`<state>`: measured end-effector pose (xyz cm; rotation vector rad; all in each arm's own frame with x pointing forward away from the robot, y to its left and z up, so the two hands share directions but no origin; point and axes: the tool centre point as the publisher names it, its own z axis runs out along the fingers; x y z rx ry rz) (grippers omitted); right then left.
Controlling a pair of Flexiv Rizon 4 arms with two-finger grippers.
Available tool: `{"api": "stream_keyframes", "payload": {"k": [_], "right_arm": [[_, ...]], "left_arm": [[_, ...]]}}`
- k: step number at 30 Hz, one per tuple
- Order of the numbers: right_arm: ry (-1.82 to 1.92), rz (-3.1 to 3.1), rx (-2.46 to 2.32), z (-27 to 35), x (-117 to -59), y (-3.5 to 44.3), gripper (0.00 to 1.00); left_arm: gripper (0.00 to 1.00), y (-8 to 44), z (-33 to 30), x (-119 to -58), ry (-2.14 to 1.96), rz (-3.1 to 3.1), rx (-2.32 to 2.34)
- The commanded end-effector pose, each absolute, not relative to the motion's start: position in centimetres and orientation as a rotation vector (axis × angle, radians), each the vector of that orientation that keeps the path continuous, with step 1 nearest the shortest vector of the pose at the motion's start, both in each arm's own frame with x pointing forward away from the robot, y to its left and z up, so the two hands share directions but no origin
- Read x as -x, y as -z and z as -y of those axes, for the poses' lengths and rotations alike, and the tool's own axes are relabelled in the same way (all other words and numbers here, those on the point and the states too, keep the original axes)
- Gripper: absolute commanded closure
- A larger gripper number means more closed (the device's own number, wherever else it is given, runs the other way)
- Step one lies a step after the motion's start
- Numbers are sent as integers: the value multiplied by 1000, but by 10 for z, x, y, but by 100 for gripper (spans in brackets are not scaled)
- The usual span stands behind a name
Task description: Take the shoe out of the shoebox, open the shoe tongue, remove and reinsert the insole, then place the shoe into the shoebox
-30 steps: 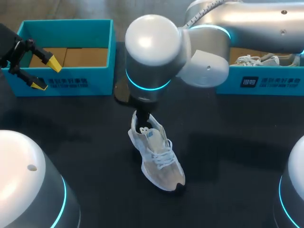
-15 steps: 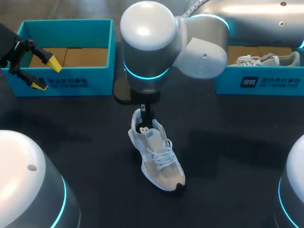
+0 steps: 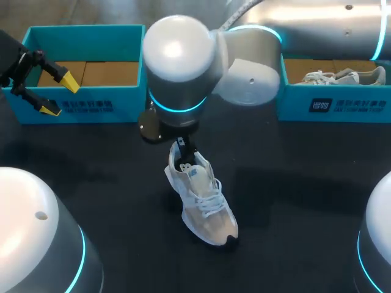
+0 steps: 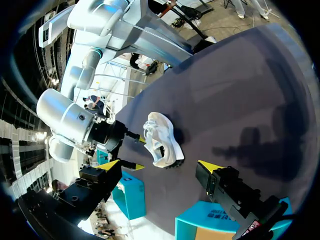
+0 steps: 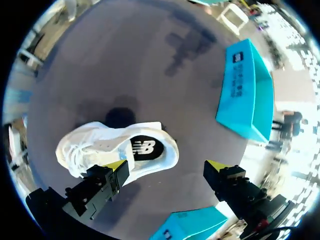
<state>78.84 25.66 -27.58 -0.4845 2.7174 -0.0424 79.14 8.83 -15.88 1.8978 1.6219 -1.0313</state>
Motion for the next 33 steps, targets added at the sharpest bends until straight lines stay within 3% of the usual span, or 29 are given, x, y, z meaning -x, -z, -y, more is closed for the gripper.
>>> {"api": "stream_keyframes", "payload": {"k": [1,20,33], "right_arm": [[92,-2716,702,-268,-801,285,0],[32,-2841,721,-266,-835,324,1],[7,-2893,702,-266,-840,348,32]], "left_arm": [[0,159,-88,-791,1028,-1623,-1899],[0,159,-88,-791,1028,-1623,-1899],[0,159,-88,-791,1028,-1623,-1899]]}}
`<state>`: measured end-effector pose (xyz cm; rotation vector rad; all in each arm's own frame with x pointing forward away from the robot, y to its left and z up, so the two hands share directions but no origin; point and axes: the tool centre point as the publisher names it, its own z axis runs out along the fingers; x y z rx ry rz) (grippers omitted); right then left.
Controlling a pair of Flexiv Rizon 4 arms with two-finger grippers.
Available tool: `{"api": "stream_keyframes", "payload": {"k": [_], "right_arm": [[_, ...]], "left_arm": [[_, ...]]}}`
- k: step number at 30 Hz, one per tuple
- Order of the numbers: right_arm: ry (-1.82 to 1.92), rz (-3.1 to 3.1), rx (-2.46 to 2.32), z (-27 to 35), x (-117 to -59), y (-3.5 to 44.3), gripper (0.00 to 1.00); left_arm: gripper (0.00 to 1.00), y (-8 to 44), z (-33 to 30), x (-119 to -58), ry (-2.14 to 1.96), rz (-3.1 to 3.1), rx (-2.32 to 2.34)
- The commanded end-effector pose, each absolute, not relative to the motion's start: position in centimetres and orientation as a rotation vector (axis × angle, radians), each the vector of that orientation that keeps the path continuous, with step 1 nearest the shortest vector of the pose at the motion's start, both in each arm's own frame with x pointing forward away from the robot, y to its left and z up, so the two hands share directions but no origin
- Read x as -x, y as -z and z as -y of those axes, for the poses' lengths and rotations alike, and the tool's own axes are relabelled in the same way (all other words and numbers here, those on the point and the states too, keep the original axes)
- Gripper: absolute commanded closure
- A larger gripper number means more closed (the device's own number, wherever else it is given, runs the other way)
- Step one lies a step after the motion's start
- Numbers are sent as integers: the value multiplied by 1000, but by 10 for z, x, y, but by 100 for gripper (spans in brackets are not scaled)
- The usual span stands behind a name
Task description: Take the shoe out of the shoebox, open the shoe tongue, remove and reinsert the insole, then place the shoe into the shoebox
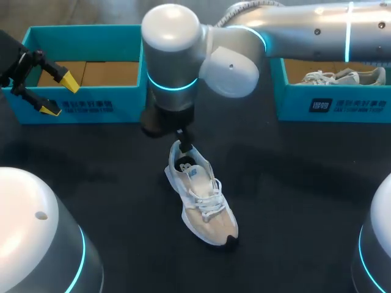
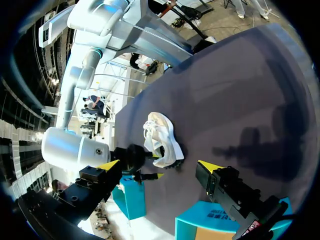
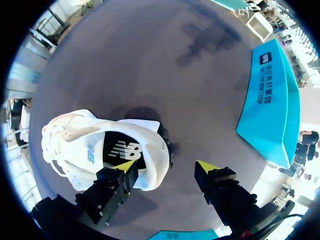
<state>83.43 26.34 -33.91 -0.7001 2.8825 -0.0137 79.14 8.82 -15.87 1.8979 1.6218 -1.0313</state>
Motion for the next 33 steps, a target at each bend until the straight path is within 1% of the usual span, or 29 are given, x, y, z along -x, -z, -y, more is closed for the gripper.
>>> {"api": "stream_keyframes", "payload": {"k": [1,2,7,10,12,23,27,29,30,32,33], "right_arm": [[5,-2894,703,-266,-841,350,33],[4,-2896,704,-266,-842,351,35],[-4,-2907,712,-268,-844,359,41],[-8,-2911,716,-268,-845,362,47],[-9,-2914,718,-268,-845,364,49],[-7,-2937,712,-265,-840,372,53],[-8,-2940,707,-265,-839,373,57],[-9,-2941,703,-265,-838,373,64],[-9,-2941,701,-265,-838,373,71],[-8,-2942,697,-264,-837,373,100],[-10,-2939,694,-264,-836,373,100]], "left_arm": [[0,159,-88,-791,1028,-1623,-1899],[0,159,-88,-791,1028,-1623,-1899],[0,159,-88,-791,1028,-1623,-1899],[0,159,-88,-791,1028,-1623,-1899],[0,159,-88,-791,1028,-1623,-1899],[0,159,-88,-791,1028,-1623,-1899],[0,159,-88,-791,1028,-1623,-1899],[0,159,-88,-791,1028,-1623,-1899],[0,159,-88,-791,1028,-1623,-1899],[0,159,-88,-791,1028,-1623,-1899],[0,159,-88,-791,1028,-1623,-1899]]}}
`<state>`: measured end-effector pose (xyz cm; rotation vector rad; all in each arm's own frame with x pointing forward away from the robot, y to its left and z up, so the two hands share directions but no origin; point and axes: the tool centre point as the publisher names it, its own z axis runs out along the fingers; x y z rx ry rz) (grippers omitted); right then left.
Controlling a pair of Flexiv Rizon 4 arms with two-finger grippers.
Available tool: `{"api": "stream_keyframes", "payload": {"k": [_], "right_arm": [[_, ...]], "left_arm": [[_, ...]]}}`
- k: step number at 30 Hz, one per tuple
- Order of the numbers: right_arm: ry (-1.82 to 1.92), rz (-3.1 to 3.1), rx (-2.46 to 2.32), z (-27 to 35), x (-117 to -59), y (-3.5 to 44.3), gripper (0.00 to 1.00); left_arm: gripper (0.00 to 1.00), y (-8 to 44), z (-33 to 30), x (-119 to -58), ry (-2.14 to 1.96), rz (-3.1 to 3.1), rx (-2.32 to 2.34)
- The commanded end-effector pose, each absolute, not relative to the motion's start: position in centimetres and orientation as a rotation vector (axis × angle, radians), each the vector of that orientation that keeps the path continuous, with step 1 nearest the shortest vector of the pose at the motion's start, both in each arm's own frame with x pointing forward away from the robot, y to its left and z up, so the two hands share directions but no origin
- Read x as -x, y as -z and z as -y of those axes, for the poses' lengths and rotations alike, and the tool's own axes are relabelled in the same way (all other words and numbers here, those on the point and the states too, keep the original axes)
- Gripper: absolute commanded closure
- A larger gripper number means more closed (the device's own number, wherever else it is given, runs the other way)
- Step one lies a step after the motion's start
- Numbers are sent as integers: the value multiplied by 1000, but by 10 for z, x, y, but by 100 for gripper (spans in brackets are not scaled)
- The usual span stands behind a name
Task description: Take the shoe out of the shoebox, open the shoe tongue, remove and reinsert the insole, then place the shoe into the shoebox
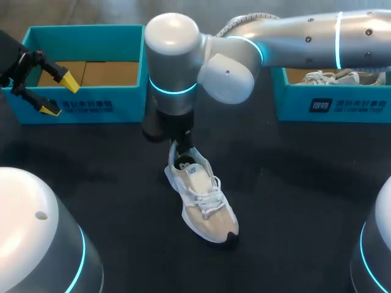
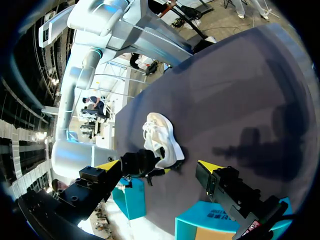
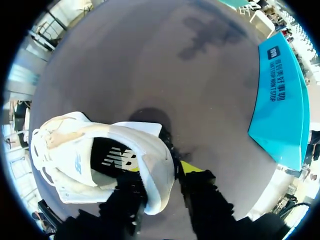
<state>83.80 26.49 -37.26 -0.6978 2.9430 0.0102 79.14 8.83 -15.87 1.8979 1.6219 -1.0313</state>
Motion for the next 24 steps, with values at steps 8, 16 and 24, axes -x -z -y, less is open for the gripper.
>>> {"api": "stream_keyframes", "payload": {"k": [8,16,24], "right_arm": [[-3,-2908,658,-263,-829,362,100],[43,-2867,563,-254,-824,337,100],[85,-2835,475,-247,-822,312,100]], "left_arm": [[0,159,-88,-791,1028,-1623,-1899],[0,159,-88,-791,1028,-1623,-1899],[0,159,-88,-791,1028,-1623,-1899]]}}
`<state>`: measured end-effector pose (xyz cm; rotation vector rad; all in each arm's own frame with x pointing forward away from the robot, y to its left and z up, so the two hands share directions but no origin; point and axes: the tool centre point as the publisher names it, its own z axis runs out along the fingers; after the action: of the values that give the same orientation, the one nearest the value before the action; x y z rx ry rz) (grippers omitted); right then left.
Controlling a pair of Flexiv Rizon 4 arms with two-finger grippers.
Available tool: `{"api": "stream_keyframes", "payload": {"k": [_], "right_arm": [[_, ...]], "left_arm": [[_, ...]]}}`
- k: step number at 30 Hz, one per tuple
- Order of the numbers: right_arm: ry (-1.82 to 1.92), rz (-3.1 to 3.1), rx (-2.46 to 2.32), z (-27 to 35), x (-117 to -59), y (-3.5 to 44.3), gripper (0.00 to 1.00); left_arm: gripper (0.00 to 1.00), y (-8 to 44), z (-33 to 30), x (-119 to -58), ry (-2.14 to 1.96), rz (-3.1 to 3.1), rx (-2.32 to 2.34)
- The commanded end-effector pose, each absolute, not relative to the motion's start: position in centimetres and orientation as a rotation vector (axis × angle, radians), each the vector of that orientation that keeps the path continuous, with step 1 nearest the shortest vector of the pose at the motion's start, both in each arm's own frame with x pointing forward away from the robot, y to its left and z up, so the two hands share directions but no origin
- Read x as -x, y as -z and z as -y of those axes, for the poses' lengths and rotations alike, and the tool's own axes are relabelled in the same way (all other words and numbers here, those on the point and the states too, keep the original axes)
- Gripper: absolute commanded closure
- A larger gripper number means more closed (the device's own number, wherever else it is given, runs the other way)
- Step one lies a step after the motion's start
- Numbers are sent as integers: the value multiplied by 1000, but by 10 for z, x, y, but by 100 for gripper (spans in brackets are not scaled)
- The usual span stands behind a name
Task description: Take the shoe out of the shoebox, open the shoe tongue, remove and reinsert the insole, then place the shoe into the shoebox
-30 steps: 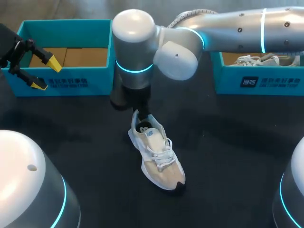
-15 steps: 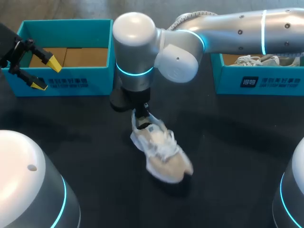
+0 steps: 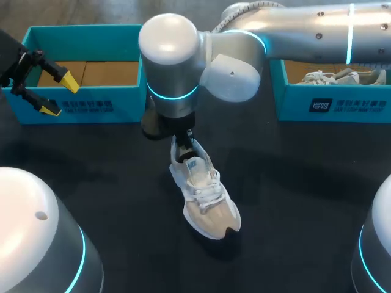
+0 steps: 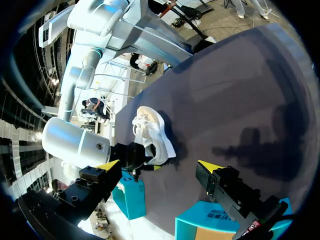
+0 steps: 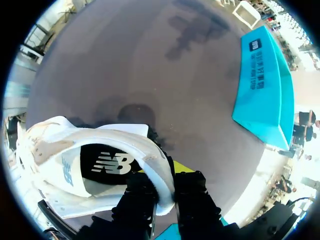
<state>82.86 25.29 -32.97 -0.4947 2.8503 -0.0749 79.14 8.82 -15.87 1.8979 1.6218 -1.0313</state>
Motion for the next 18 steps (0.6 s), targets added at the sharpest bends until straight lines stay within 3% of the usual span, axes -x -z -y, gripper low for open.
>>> {"api": "stream_keyframes", "payload": {"k": [1,18], "right_arm": [[94,-2833,453,-245,-822,309,100],[147,-2769,-66,-193,-825,247,100]], "left_arm": [[0,159,-88,-791,1028,-1623,-1899],[0,159,-88,-791,1028,-1623,-1899]]}}
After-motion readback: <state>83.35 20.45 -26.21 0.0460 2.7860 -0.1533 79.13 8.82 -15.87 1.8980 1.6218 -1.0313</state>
